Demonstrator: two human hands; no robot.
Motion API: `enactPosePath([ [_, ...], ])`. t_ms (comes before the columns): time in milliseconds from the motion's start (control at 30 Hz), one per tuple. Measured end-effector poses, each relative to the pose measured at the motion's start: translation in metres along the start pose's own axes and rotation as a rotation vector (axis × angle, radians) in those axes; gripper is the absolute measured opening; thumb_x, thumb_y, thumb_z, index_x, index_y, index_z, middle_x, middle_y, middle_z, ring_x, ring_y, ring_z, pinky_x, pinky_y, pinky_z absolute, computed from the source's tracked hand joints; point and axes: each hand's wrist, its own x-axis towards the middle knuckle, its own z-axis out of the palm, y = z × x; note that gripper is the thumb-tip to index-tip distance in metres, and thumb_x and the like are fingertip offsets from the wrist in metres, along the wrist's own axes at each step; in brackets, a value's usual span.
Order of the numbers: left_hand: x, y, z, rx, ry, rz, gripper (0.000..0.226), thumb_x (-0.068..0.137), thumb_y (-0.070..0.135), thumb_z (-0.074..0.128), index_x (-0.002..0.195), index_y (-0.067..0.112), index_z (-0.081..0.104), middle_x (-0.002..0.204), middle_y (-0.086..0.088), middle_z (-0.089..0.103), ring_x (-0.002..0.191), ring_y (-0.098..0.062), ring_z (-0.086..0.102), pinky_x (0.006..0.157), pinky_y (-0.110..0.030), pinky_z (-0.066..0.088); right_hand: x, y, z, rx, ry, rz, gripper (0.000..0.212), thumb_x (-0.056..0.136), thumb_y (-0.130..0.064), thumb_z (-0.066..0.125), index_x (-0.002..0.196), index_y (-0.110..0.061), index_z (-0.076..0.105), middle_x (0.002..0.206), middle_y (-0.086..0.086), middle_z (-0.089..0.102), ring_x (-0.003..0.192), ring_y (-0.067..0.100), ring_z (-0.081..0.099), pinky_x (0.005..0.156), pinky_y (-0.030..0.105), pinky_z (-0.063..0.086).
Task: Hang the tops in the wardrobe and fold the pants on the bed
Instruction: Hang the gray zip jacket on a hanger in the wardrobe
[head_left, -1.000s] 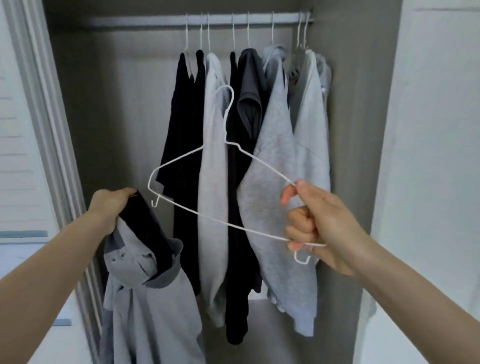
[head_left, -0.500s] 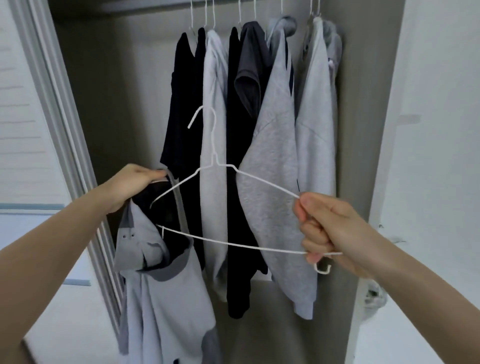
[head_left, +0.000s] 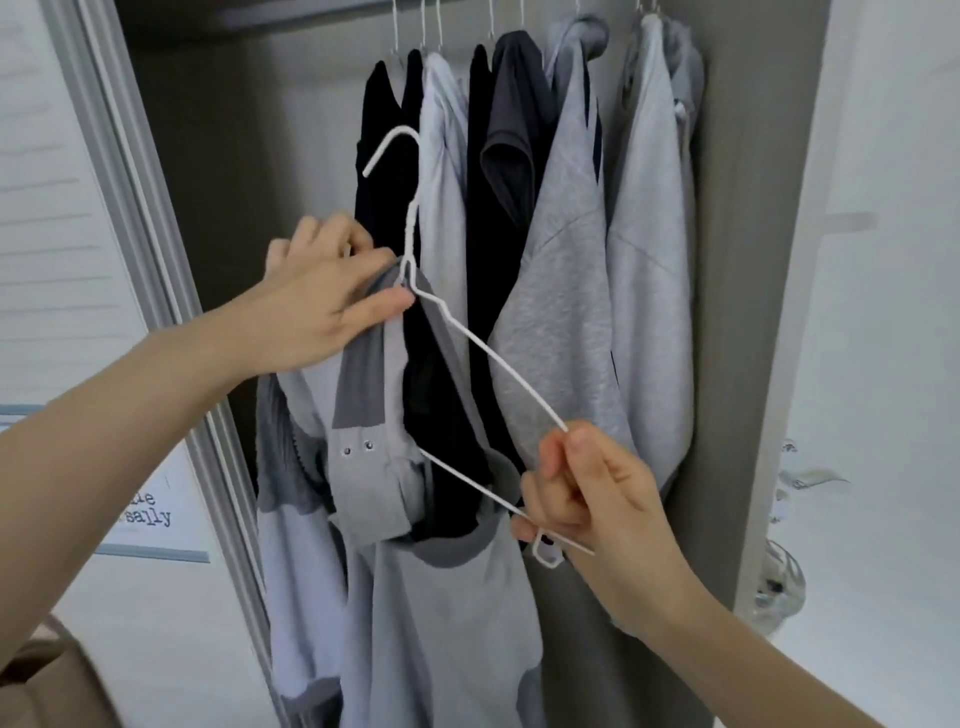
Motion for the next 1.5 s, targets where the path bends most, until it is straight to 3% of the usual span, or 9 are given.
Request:
enactPosePath([
  [133, -0.003, 0.010, -0.002, -0.347, 0.062, 0.024, 0.075, 0.090, 0.075, 0.024, 0.083, 0.006, 0.052, 0.074, -0.023, 0.050, 0.067, -0.016, 0.047, 0.063, -0.031, 0.038, 0.001, -0.009, 0.013, 0.165, -0.225, 0.090, 0.037, 0.089, -0.047, 0.056, 0.086, -0.010, 0.057, 0.078, 0.007, 0.049, 0.075, 0.021, 0.047, 0.065, 0.033, 0.042],
  [300, -0.007, 0.033, 0.004, -0.558, 0.222, -0.096, 0.057, 0.091, 0.043, 0.061, 0.062, 0.004, 0.032, 0.060, -0.002, 0.023, 0.054, -0.010, 0.026, 0.051, -0.024, 0.021, 0.028, -0.008, -0.003, 0.204, -0.283, 0.357, 0.056, 0.089, -0.052, 0.045, 0.125, -0.012, 0.059, 0.129, 0.002, 0.057, 0.121, 0.019, 0.049, 0.089, 0.035, 0.048],
  [433, -0.007, 0.023, 0.011, -0.709, 0.293, -0.261, 0.058, 0.091, 0.034, 0.065, 0.063, -0.004, 0.031, 0.064, -0.008, 0.024, 0.060, -0.022, 0.025, 0.059, -0.032, 0.020, 0.029, 0.014, -0.019, -0.812, -0.228, 0.075, 0.023, 0.086, -0.017, 0.047, 0.099, -0.013, 0.065, 0.103, -0.001, 0.063, 0.100, 0.011, 0.057, 0.085, 0.032, 0.048],
  [567, -0.013, -0.009, 0.012, -0.761, 0.371, -0.411, 0.066, 0.082, 0.044, 0.072, 0.072, -0.014, 0.041, 0.070, -0.009, 0.035, 0.066, -0.022, 0.032, 0.063, -0.034, 0.024, -0.005, 0.015, -0.043, -1.610, -0.403, -0.204, 0.011, 0.087, -0.027, 0.044, 0.092, -0.024, 0.053, 0.099, -0.016, 0.055, 0.112, 0.003, 0.047, 0.081, 0.044, 0.037],
  [800, -0.038, -0.040, 0.038, -0.756, 0.214, -0.518, 0.061, 0.080, 0.043, 0.075, 0.085, -0.016, 0.061, 0.069, -0.020, 0.053, 0.067, -0.020, 0.047, 0.062, -0.028, 0.039, -0.016, -0.027, -0.071, -1.646, -0.394, -0.360, 0.028, 0.101, -0.033, 0.036, 0.088, -0.021, 0.058, 0.100, -0.013, 0.058, 0.112, 0.006, 0.052, 0.086, 0.038, 0.031],
  [1000, -0.046, -0.027, 0.052, -0.419, 0.232, -0.366, 0.062, 0.087, 0.043, 0.068, 0.056, 0.004, 0.030, 0.054, -0.010, 0.027, 0.052, -0.014, 0.024, 0.055, -0.032, 0.024, -0.001, -0.049, -0.057, -1.507, -0.188, -0.463, 0.029, 0.100, -0.025, 0.039, 0.098, -0.010, 0.063, 0.129, 0.000, 0.053, 0.127, 0.017, 0.046, 0.104, 0.030, 0.036],
  [1167, -0.030, 0.020, 0.058, -0.273, 0.265, -0.093, 0.062, 0.093, 0.053, 0.049, 0.063, 0.000, 0.036, 0.055, -0.008, 0.034, 0.053, -0.015, 0.031, 0.055, -0.023, 0.030, 0.032, -0.030, -0.004, -1.183, -0.005, -0.154, 0.018, 0.103, -0.022, 0.033, 0.095, -0.017, 0.048, 0.076, 0.003, 0.051, 0.071, 0.014, 0.049, 0.071, 0.028, 0.040],
  [1333, -0.040, -0.001, 0.053, -0.222, 0.247, 0.070, 0.066, 0.092, 0.061, 0.035, 0.068, 0.002, 0.051, 0.056, -0.007, 0.047, 0.056, -0.017, 0.046, 0.057, -0.026, 0.036, 0.051, -0.036, 0.007, -1.019, 0.153, -0.257, 0.023, 0.103, -0.014, 0.035, 0.087, -0.005, 0.048, 0.072, -0.002, 0.044, 0.065, 0.004, 0.039, 0.065, 0.015, 0.034],
  [1500, -0.065, -0.049, 0.053, -0.143, 0.336, -0.078, 0.072, 0.088, 0.065, 0.039, 0.059, 0.000, 0.048, 0.048, -0.009, 0.039, 0.049, -0.023, 0.041, 0.052, -0.029, 0.031, 0.060, -0.062, -0.009, -1.077, 0.211, -0.304, 0.020, 0.103, -0.009, 0.037, 0.089, -0.006, 0.051, 0.078, 0.006, 0.049, 0.068, 0.002, 0.040, 0.066, 0.011, 0.033],
])
